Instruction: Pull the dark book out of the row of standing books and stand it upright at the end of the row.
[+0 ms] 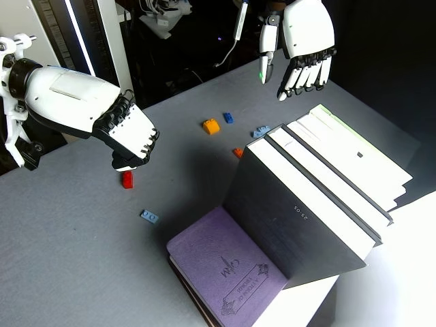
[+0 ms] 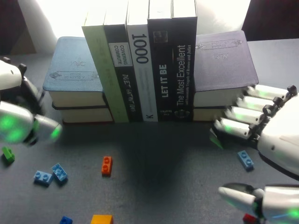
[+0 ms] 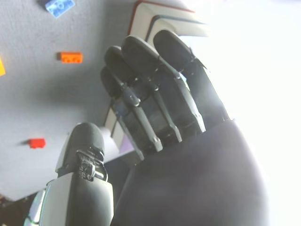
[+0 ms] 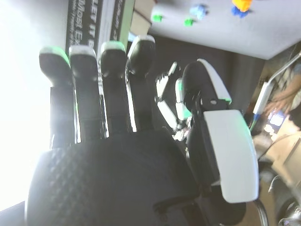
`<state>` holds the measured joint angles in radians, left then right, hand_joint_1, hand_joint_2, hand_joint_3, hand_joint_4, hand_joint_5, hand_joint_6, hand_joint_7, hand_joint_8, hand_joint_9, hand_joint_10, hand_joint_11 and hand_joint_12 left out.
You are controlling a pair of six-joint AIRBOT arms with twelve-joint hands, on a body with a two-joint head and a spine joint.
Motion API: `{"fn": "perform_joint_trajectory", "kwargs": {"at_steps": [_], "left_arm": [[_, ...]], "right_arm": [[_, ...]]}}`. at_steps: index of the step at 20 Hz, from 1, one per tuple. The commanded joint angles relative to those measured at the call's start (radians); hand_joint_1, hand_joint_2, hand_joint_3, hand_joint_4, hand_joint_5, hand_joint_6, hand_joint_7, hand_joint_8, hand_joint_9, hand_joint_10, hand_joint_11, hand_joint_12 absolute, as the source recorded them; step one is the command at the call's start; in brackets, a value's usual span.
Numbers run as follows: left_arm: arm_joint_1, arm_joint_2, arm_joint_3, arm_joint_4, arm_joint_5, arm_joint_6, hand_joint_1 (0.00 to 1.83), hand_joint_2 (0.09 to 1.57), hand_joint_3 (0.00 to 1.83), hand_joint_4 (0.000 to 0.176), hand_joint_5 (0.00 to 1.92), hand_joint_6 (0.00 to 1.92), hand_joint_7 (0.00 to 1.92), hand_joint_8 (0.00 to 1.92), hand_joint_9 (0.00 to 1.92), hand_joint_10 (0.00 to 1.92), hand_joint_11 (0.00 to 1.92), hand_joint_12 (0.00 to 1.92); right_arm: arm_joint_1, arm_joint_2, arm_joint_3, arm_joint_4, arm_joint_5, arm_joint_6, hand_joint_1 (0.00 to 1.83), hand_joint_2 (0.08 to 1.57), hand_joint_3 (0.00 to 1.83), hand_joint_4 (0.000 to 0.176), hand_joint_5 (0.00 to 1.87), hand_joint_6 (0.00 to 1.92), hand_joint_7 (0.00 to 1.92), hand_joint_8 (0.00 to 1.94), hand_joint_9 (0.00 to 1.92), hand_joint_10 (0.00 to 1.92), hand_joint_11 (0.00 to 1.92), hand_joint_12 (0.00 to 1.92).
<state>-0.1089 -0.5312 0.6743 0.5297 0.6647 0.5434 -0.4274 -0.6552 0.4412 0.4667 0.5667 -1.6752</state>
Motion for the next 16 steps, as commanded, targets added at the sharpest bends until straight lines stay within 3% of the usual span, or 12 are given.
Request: {"fn": "perform_joint_trajectory", "kwargs": {"at_steps": [1, 4, 6, 11, 14, 15, 16], "left_arm": [[-0.01, 0.007, 0.002, 0.039, -0.066, 0.0, 0.0, 1.17, 0.0, 0.0, 0.1, 0.01, 0.15, 0.0, 0.15, 0.01, 0.0, 0.55], [-0.01, 0.007, 0.002, 0.039, -0.066, 0.0, 0.0, 1.19, 0.01, 0.0, 0.15, 0.01, 0.2, 0.01, 0.2, 0.01, 0.0, 0.64], [-0.01, 0.007, 0.002, 0.04, -0.066, 0.0, 0.0, 1.2, 0.0, 0.0, 0.14, 0.0, 0.18, 0.0, 0.18, 0.0, 0.0, 0.6], [-0.01, 0.007, 0.004, 0.04, -0.066, 0.0, 0.0, 1.19, 0.0, 0.0, 0.15, 0.0, 0.2, 0.0, 0.2, 0.0, 0.0, 0.65], [-0.01, 0.007, 0.004, 0.04, -0.066, 0.002, 0.0, 1.18, 0.0, 0.0, 0.13, 0.0, 0.17, 0.0, 0.17, 0.0, 0.0, 0.61], [-0.01, 0.007, 0.004, 0.04, -0.066, 0.002, 0.0, 1.18, 0.0, 0.006, 0.13, 0.0, 0.15, 0.0, 0.16, 0.0, 0.0, 0.58], [-0.011, 0.007, 0.004, 0.04, -0.066, 0.002, 0.0, 1.19, 0.0, 0.001, 0.13, 0.0, 0.16, 0.0, 0.16, 0.0, 0.0, 0.54]], "right_arm": [[0.016, 0.01, -0.003, -0.004, 0.063, 0.003, 0.0, 1.15, 0.07, 0.0, 0.1, 0.08, 0.06, 0.0, 0.01, 0.01, 0.0, 0.0], [0.053, 0.011, -0.005, 0.018, 0.058, 0.002, 0.0, 1.16, 0.06, 0.001, 0.13, 0.08, 0.06, 0.0, 0.02, 0.01, 0.0, 0.0], [0.088, 0.009, -0.009, 0.019, 0.071, -0.013, 0.0, 1.16, 0.05, 0.0, 0.13, 0.07, 0.07, 0.01, 0.02, 0.01, 0.0, 0.0], [0.22, -0.066, -0.018, 0.143, 0.165, -0.194, 0.0, 1.14, 0.04, 0.0, 0.09, 0.05, 0.07, 0.0, 0.02, 0.01, 0.0, 0.0], [0.271, -0.124, -0.005, 0.144, 0.255, -0.233, 0.0, 1.15, 0.04, 0.016, 0.12, 0.06, 0.05, 0.0, 0.01, 0.0, 0.0, 0.0], [0.287, -0.148, 0.011, 0.144, 0.275, -0.231, 0.0, 1.16, 0.04, 0.029, 0.21, 0.09, 0.08, 0.01, 0.02, 0.01, 0.0, 0.0], [0.302, -0.171, 0.029, 0.144, 0.285, -0.231, 0.0, 1.17, 0.04, 0.042, 0.3, 0.13, 0.11, 0.02, 0.02, 0.01, 0.0, 0.0]]}}
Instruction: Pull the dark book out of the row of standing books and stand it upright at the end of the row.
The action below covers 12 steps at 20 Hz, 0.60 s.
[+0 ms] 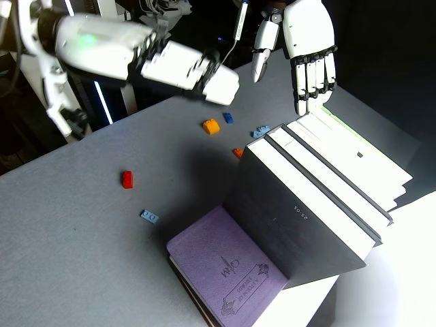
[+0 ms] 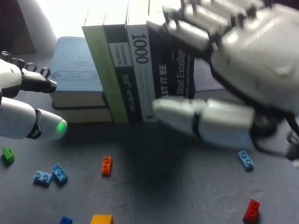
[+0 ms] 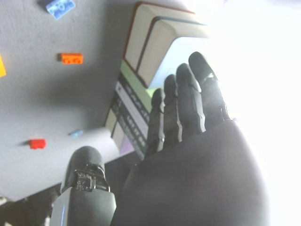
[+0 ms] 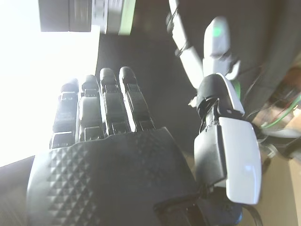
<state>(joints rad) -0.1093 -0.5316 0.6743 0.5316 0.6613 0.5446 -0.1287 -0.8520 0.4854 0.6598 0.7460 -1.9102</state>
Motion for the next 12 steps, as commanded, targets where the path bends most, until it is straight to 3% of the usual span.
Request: {"fn": "perform_joint_trajectory", "kwargs": {"at_steps": [1, 4, 6, 7, 8, 9, 10, 12], "left_arm": [[-0.011, 0.007, 0.004, 0.038, -0.063, 0.001, 0.0, 1.19, 0.0, 0.0, 0.11, 0.0, 0.15, 0.0, 0.15, 0.0, 0.0, 0.53], [-0.01, 0.008, 0.006, 0.038, -0.063, 0.001, 0.0, 1.2, 0.0, 0.0, 0.15, 0.0, 0.19, 0.0, 0.18, 0.0, 0.0, 0.6], [-0.009, 0.008, 0.008, 0.039, -0.063, 0.004, 0.0, 1.19, 0.0, 0.0, 0.16, 0.01, 0.18, 0.0, 0.18, 0.0, 0.0, 0.59], [-0.01, 0.008, 0.008, 0.039, -0.063, 0.005, 0.0, 1.18, 0.0, 0.01, 0.16, 0.01, 0.19, 0.01, 0.18, 0.0, 0.0, 0.6], [-0.01, 0.008, 0.007, 0.039, -0.063, 0.005, 0.0, 1.18, 0.0, 0.015, 0.16, 0.0, 0.19, 0.0, 0.18, 0.0, 0.0, 0.6], [-0.012, 0.008, 0.006, 0.038, -0.063, 0.005, 0.0, 1.17, 0.0, 0.009, 0.16, 0.0, 0.19, 0.0, 0.18, 0.0, 0.0, 0.6], [-0.013, 0.007, 0.004, 0.038, -0.063, 0.005, 0.0, 1.18, 0.0, 0.008, 0.16, 0.0, 0.19, 0.0, 0.18, 0.0, 0.0, 0.58], [-0.013, 0.007, 0.001, 0.038, -0.063, 0.001, 0.0, 1.18, 0.0, 0.013, 0.16, 0.0, 0.21, 0.0, 0.19, 0.0, 0.0, 0.6]], "right_arm": [[0.03, -0.015, 0.021, -0.049, 0.117, 0.003, 0.0, 1.18, 0.02, 0.048, 0.38, 0.12, 0.13, 0.01, 0.02, 0.01, 0.0, 0.0], [0.086, -0.09, 0.09, -0.049, 0.13, -0.006, 0.0, 1.19, 0.01, 0.052, 0.57, 0.11, 0.19, 0.0, 0.01, 0.0, 0.0, 0.0], [0.11, -0.139, 0.139, -0.049, 0.131, -0.018, 0.0, 1.19, 0.0, 0.067, 0.67, 0.09, 0.21, 0.0, 0.0, 0.0, 0.0, 0.0], [0.121, -0.168, 0.169, -0.049, 0.134, -0.029, 0.0, 1.19, 0.0, 0.07, 0.71, 0.1, 0.22, 0.0, 0.0, 0.0, 0.0, 0.0], [0.13, -0.197, 0.2, -0.049, 0.137, -0.033, 0.0, 1.19, 0.0, 0.067, 0.73, 0.11, 0.23, 0.01, 0.0, 0.0, 0.0, 0.0], [0.136, -0.215, 0.224, -0.049, 0.137, -0.032, 0.0, 1.19, 0.0, 0.051, 0.75, 0.11, 0.23, 0.01, 0.0, 0.0, 0.0, 0.0], [0.138, -0.229, 0.241, -0.049, 0.137, -0.033, 0.0, 1.2, 0.0, 0.048, 0.76, 0.11, 0.21, 0.0, 0.0, 0.0, 0.0, 0.0], [0.14, -0.259, 0.283, -0.049, 0.137, -0.033, 0.0, 1.2, 0.0, 0.053, 0.77, 0.11, 0.18, 0.0, 0.0, 0.0, 0.0, 0.0]]}}
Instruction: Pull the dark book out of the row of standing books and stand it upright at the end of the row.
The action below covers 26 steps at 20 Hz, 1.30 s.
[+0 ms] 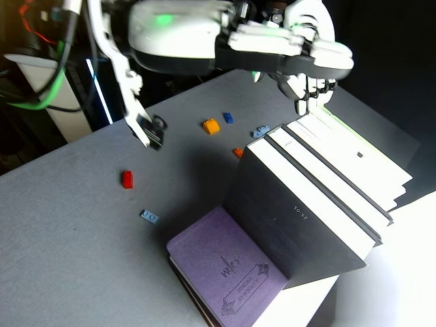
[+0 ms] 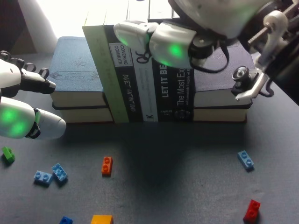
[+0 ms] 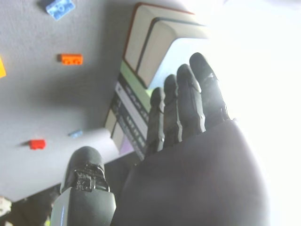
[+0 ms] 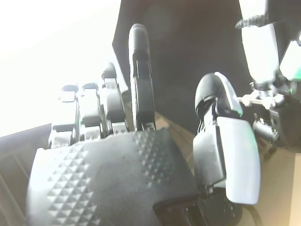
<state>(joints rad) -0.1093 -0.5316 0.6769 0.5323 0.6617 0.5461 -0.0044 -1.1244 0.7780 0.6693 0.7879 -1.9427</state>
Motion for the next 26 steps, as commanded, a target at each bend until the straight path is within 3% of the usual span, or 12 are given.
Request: {"fn": "perform_joint_trajectory", "kwargs": {"at_steps": [1, 3, 7, 8, 11, 15, 18, 20, 22, 24, 25, 26], "left_arm": [[-0.012, 0.007, 0.0, 0.037, -0.063, -0.001, 0.0, 1.18, 0.0, 0.006, 0.17, 0.0, 0.21, 0.0, 0.19, 0.0, 0.0, 0.61], [-0.012, 0.007, 0.002, 0.038, -0.063, 0.0, 0.0, 1.19, 0.0, 0.004, 0.15, 0.0, 0.19, 0.0, 0.19, 0.0, 0.0, 0.64], [-0.011, 0.007, 0.004, 0.038, -0.063, 0.0, 0.0, 1.18, 0.0, 0.019, 0.14, 0.0, 0.16, 0.0, 0.16, 0.0, 0.0, 0.58], [-0.011, 0.007, 0.004, 0.038, -0.063, 0.0, 0.0, 1.18, 0.0, 0.015, 0.14, 0.0, 0.16, 0.0, 0.16, 0.0, 0.0, 0.57], [-0.011, 0.007, 0.007, 0.046, -0.063, 0.0, 0.0, 1.18, 0.0, 0.017, 0.15, 0.0, 0.18, 0.0, 0.18, 0.01, 0.0, 0.6], [-0.011, 0.007, 0.008, 0.047, -0.063, 0.0, 0.0, 1.18, 0.0, 0.014, 0.13, 0.0, 0.15, 0.0, 0.16, 0.0, 0.0, 0.6], [-0.011, 0.007, 0.01, 0.047, -0.063, 0.006, 0.0, 1.21, 0.01, 0.013, 0.12, 0.0, 0.15, 0.0, 0.16, 0.0, 0.0, 0.56], [-0.011, 0.007, 0.01, 0.047, -0.063, 0.006, 0.0, 1.2, 0.0, 0.01, 0.1, 0.0, 0.12, 0.0, 0.14, 0.0, 0.0, 0.55], [-0.011, 0.007, 0.009, 0.046, -0.063, 0.006, 0.0, 1.19, 0.0, 0.015, 0.1, 0.0, 0.14, 0.0, 0.16, 0.0, 0.0, 0.6], [-0.011, 0.007, 0.007, 0.046, -0.063, 0.006, 0.0, 1.19, 0.0, 0.011, 0.1, 0.0, 0.13, 0.0, 0.15, 0.0, 0.0, 0.57], [-0.012, 0.007, 0.007, 0.046, -0.063, 0.006, 0.0, 1.19, 0.0, 0.012, 0.1, 0.0, 0.13, 0.0, 0.15, 0.0, 0.0, 0.57], [-0.012, 0.007, 0.008, 0.046, -0.063, 0.006, 0.0, 1.19, 0.0, 0.002, 0.11, 0.0, 0.14, 0.0, 0.15, 0.0, 0.0, 0.55]], "right_arm": [[0.015, 0.003, 0.006, -0.059, 0.095, -0.001, 0.0, 1.2, 0.0, 0.058, 0.76, 0.1, 0.16, 0.0, 0.0, 0.0, 0.0, 0.0], [0.011, 0.002, 0.012, -0.042, 0.095, -0.008, 0.01, 1.2, 0.0, 0.035, 0.77, 0.1, 0.19, 0.01, 0.0, 0.0, 0.0, 0.0], [-0.01, 0.004, 0.005, 0.058, 0.094, -0.063, 0.0, 1.2, 0.0, 0.044, 0.77, 0.08, 0.2, 0.01, 0.0, 0.0, 0.0, 0.0], [-0.015, 0.007, 0.002, 0.058, 0.096, -0.064, 0.0, 1.2, 0.0, 0.045, 0.78, 0.08, 0.19, 0.01, 0.0, 0.0, 0.0, 0.0], [-0.024, 0.021, -0.026, 0.083, 0.093, -0.083, 0.0, 1.21, 0.0, 0.034, 0.78, 0.08, 0.19, 0.0, 0.0, 0.0, 0.0, 0.0], [-0.042, 0.044, -0.091, 0.116, 0.094, -0.12, 0.0, 1.2, 0.0, 0.036, 0.77, 0.07, 0.2, 0.01, 0.0, 0.0, 0.0, 0.0], [-0.055, 0.08, -0.159, 0.207, 0.087, -0.158, 0.0, 1.2, 0.0, 0.046, 0.76, 0.06, 0.23, 0.02, 0.0, 0.0, 0.0, 0.0], [-0.057, 0.096, -0.194, 0.311, 0.072, -0.215, 0.0, 1.2, 0.0, 0.037, 0.77, 0.06, 0.23, 0.01, 0.0, 0.0, 0.0, 0.0], [-0.061, 0.12, -0.24, 0.395, 0.068, -0.254, 0.0, 1.19, 0.0, 0.041, 0.77, 0.06, 0.19, 0.0, 0.0, 0.0, 0.0, 0.0], [-0.068, 0.164, -0.311, 0.426, 0.063, -0.255, 0.0, 1.19, 0.0, 0.026, 0.76, 0.05, 0.19, 0.0, 0.0, 0.0, 0.0, 0.0], [-0.069, 0.176, -0.339, 0.431, 0.064, -0.261, 0.0, 1.19, 0.0, 0.026, 0.76, 0.05, 0.21, 0.01, 0.0, 0.0, 0.0, 0.0], [-0.069, 0.183, -0.358, 0.445, 0.064, -0.275, 0.0, 1.19, 0.0, 0.029, 0.77, 0.05, 0.2, 0.01, 0.0, 0.0, 0.0, 0.0]]}}
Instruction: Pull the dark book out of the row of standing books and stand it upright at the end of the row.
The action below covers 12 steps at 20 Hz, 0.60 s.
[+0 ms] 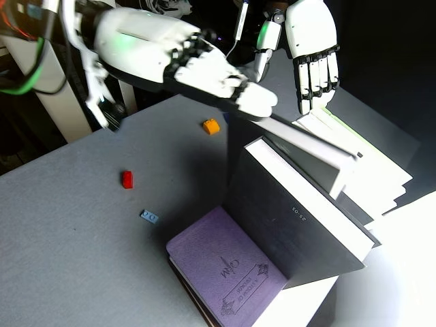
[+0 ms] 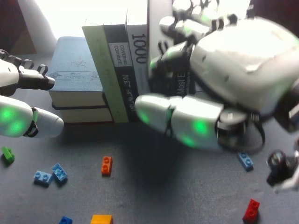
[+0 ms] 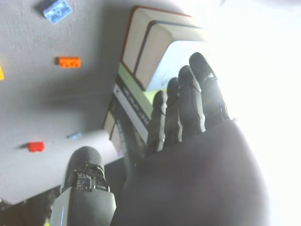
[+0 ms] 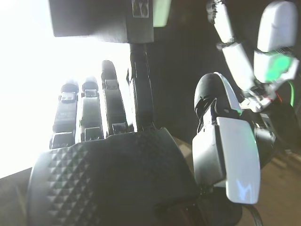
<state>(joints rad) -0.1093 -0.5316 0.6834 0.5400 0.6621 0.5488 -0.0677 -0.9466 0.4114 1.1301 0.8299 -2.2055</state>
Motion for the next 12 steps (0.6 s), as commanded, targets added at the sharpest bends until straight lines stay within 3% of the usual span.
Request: {"fn": "perform_joint_trajectory", "kwargs": {"at_steps": [1, 5, 7, 8, 10, 12], "left_arm": [[-0.013, 0.007, 0.001, 0.039, -0.064, 0.003, 0.0, 1.19, 0.0, 0.0, 0.08, 0.0, 0.13, 0.0, 0.14, 0.0, 0.0, 0.55], [-0.014, 0.007, 0.002, 0.039, -0.064, 0.004, 0.0, 1.21, 0.0, 0.0, 0.12, 0.0, 0.15, 0.0, 0.14, 0.0, 0.0, 0.54], [-0.014, 0.007, 0.002, 0.039, -0.064, 0.004, 0.0, 1.2, 0.0, 0.009, 0.12, 0.0, 0.14, 0.0, 0.15, 0.0, 0.0, 0.59], [-0.013, 0.007, 0.002, 0.039, -0.064, 0.005, 0.0, 1.21, 0.0, 0.0, 0.12, 0.0, 0.14, 0.0, 0.13, 0.0, 0.0, 0.56], [-0.013, 0.007, 0.002, 0.039, -0.064, 0.005, 0.0, 1.2, 0.0, 0.0, 0.13, 0.0, 0.15, 0.0, 0.15, 0.01, 0.0, 0.58], [-0.014, 0.007, 0.002, 0.039, -0.064, 0.005, 0.0, 1.19, 0.0, 0.011, 0.12, 0.0, 0.13, 0.0, 0.14, 0.0, 0.0, 0.58]], "right_arm": [[-0.001, 0.011, -0.01, 0.006, 0.023, -0.036, 0.0, 1.19, 0.0, 0.039, 0.77, 0.05, 0.18, 0.0, 0.0, 0.0, 0.0, 0.0], [0.02, 0.038, -0.075, 0.112, 0.032, -0.109, 0.0, 1.2, 0.0, 0.038, 0.79, 0.06, 0.23, 0.02, 0.0, 0.0, 0.0, 0.0], [0.034, 0.056, -0.108, 0.172, 0.033, -0.145, 0.0, 1.2, 0.0, 0.035, 0.8, 0.06, 0.19, 0.01, 0.0, 0.0, 0.0, 0.0], [0.039, 0.063, -0.125, 0.191, 0.033, -0.168, 0.0, 1.19, 0.0, 0.035, 0.8, 0.05, 0.2, 0.01, 0.0, 0.0, 0.0, 0.0], [0.04, 0.075, -0.161, 0.207, 0.036, -0.208, 0.0, 1.2, 0.0, 0.042, 0.79, 0.05, 0.17, 0.0, 0.0, 0.0, 0.0, 0.0], [0.039, 0.083, -0.194, 0.235, 0.048, -0.252, 0.0, 1.2, 0.0, 0.044, 0.78, 0.04, 0.15, 0.0, 0.0, 0.0, 0.0, 0.0]]}}
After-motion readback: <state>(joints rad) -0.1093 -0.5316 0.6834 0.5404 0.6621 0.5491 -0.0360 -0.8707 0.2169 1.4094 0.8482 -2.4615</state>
